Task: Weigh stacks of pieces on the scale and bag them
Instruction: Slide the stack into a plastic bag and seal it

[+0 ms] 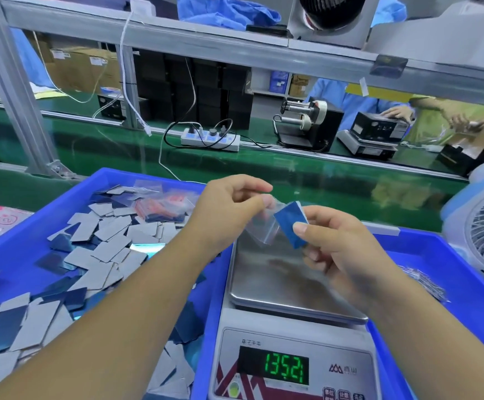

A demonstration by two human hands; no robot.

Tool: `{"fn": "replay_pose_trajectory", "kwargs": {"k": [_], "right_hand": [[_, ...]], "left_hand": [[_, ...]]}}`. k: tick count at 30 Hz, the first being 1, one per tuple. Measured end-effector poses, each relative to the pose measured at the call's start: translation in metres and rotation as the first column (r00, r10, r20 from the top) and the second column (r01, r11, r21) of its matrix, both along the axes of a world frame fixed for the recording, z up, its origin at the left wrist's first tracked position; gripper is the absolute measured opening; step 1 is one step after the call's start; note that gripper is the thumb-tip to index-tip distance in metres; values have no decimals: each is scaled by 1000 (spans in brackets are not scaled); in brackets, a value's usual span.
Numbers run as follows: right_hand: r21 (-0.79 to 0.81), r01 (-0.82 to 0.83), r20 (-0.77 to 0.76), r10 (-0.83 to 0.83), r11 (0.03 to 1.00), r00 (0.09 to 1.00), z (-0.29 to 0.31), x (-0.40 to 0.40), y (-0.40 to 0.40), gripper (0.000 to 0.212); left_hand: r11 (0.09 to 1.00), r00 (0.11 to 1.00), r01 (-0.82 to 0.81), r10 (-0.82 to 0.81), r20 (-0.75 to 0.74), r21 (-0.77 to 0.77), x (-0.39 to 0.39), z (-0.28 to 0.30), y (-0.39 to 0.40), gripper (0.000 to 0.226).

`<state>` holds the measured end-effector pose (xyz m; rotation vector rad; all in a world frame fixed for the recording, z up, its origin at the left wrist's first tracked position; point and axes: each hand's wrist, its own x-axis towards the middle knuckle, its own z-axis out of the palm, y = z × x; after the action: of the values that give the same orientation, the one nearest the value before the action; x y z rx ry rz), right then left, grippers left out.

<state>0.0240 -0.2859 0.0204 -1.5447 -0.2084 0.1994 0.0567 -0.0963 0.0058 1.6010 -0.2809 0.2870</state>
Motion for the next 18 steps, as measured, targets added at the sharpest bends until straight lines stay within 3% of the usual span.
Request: {"fn": "replay_pose_trajectory", "kwargs": {"k": [11,14,18], "right_hand": [[137,44,-21,-42,990,999,-5,3,2,17],[125,89,-2,-89,988,996,-5,4,1,15],[128,121,14,-123,984,992,-5,6,-1,14]], "left_hand": [[995,1000,-5,6,-11,96,-6,1,-6,21],[997,1000,2,-2,6,82,-8,6,-4,4],[964,986,169,-165,-39,205,-11,7,3,35]]}}
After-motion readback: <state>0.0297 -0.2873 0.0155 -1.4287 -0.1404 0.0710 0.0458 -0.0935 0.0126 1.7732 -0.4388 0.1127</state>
